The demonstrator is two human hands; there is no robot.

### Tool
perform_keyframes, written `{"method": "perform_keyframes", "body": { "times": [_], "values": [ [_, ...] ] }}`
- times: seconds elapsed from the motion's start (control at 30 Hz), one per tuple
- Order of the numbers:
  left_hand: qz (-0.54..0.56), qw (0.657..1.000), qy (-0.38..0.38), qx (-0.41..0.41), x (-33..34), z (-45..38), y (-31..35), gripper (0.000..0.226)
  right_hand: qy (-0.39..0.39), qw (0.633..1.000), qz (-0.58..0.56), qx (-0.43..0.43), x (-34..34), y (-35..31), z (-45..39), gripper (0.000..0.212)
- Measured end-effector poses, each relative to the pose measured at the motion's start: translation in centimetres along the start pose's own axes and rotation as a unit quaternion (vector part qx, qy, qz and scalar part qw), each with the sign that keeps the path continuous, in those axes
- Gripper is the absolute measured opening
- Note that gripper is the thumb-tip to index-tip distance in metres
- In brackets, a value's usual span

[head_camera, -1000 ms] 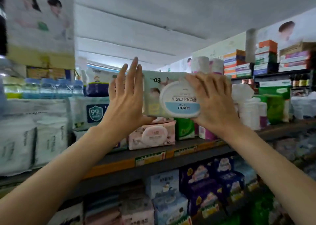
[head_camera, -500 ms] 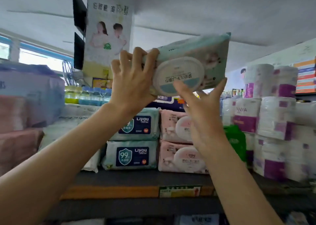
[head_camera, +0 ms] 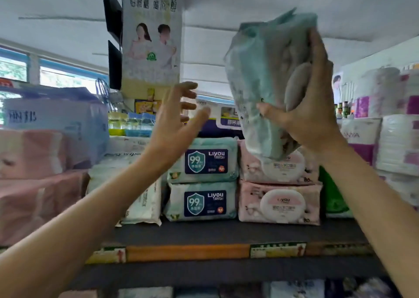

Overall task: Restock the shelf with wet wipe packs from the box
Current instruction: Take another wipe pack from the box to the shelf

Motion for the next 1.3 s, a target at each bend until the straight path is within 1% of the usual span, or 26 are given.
{"method": "perform_keyframes", "body": {
  "times": [0.03,0.07,0.1,0.13,0.17,0.2,0.23,0.27,0.33,0.4,0.47,0.5,0.6,0.67,0.7,0.77,0.83,1.03,1.1,1.17,1.23,1.3],
  "values": [
    [0.120,0.984,0.000,-0.133,-0.6,-0.6,-1.7,0.043,-0.050,0.995,0.041,-0.075,0.0,-0.9,0.6,0.110],
    [0.206,0.950,-0.016,-0.233,-0.8,-0.8,-3.2,0.043,-0.093,0.980,0.090,-0.151,0.3,-1.7,1.5,0.107],
    [0.242,0.925,-0.050,-0.288,-0.8,-0.8,-4.1,0.048,-0.132,0.954,0.143,-0.228,0.7,-2.1,2.7,0.102],
    [0.241,0.918,-0.097,-0.300,-0.8,-0.6,-4.5,0.057,-0.166,0.922,0.187,-0.297,1.4,-2.3,4.3,0.098],
    [0.215,0.922,-0.146,-0.286,-0.8,-0.2,-4.6,0.067,-0.201,0.890,0.216,-0.346,2.2,-2.0,5.9,0.098],
    [0.168,0.929,-0.195,-0.266,-0.8,0.3,-4.4,0.075,-0.235,0.866,0.234,-0.374,3.1,-1.7,7.6,0.100],
    [0.102,0.934,-0.247,-0.237,-0.7,0.8,-4.2,0.079,-0.262,0.850,0.241,-0.388,3.8,-1.4,9.0,0.101],
    [0.029,0.930,-0.304,-0.203,-0.6,1.6,-4.0,0.076,-0.279,0.841,0.240,-0.396,4.5,-1.1,10.4,0.102],
    [-0.116,0.899,-0.399,-0.139,-0.5,3.3,-4.6,0.062,-0.301,0.833,0.229,-0.404,6.0,-0.7,12.7,0.102],
    [-0.198,0.866,-0.448,-0.097,-0.8,4.7,-6.1,0.060,-0.339,0.814,0.233,-0.409,7.4,-0.5,14.8,0.104],
    [-0.231,0.851,-0.460,-0.106,-1.3,5.6,-7.7,0.062,-0.366,0.800,0.230,-0.417,8.5,-0.6,16.1,0.104],
    [-0.240,0.844,-0.463,-0.122,-1.6,6.0,-8.4,0.062,-0.374,0.799,0.222,-0.415,8.9,-0.7,16.4,0.103],
    [-0.237,0.833,-0.470,-0.173,-2.0,6.4,-9.6,0.061,-0.405,0.805,0.221,-0.373,8.8,-0.1,16.1,0.104],
    [-0.214,0.830,-0.469,-0.211,-2.1,6.5,-9.9,0.056,-0.437,0.808,0.232,-0.319,8.2,0.8,15.4,0.105],
    [-0.194,0.829,-0.464,-0.245,-2.3,6.7,-10.1,0.053,-0.453,0.808,0.242,-0.287,7.8,1.2,15.0,0.105],
    [-0.141,0.819,-0.456,-0.320,-2.5,7.5,-10.3,0.052,-0.495,0.797,0.266,-0.222,6.7,2.4,14.7,0.108],
    [-0.110,0.816,-0.443,-0.354,-2.6,8.1,-10.2,0.052,-0.520,0.788,0.284,-0.167,5.7,3.7,14.7,0.111],
    [-0.147,0.829,-0.436,-0.318,-2.3,8.5,-9.5,0.052,-0.556,0.784,0.276,-0.015,4.4,5.4,14.6,0.112],
    [-0.161,0.833,-0.441,-0.293,-2.4,8.8,-9.4,0.051,-0.561,0.785,0.262,0.023,4.0,6.0,14.8,0.107],
    [-0.162,0.839,-0.439,-0.279,-2.5,9.0,-9.4,0.051,-0.557,0.794,0.235,0.068,3.6,6.3,14.9,0.101],
    [-0.151,0.849,-0.422,-0.282,-2.6,9.1,-9.3,0.051,-0.549,0.804,0.212,0.084,3.6,5.9,14.9,0.095],
    [-0.150,0.852,-0.410,-0.289,-2.8,9.0,-9.4,0.050,-0.545,0.811,0.197,0.083,3.9,5.2,14.6,0.091]
  ]
}}
Point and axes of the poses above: each hand's wrist, its own z-axis away from the middle knuckle, its own x-axis out of the palm, y = z × x, the point moved 6 cm from there along -z, towards the middle knuckle, and after that the axes turned 14 degrees about y, right-handed, at the moved point
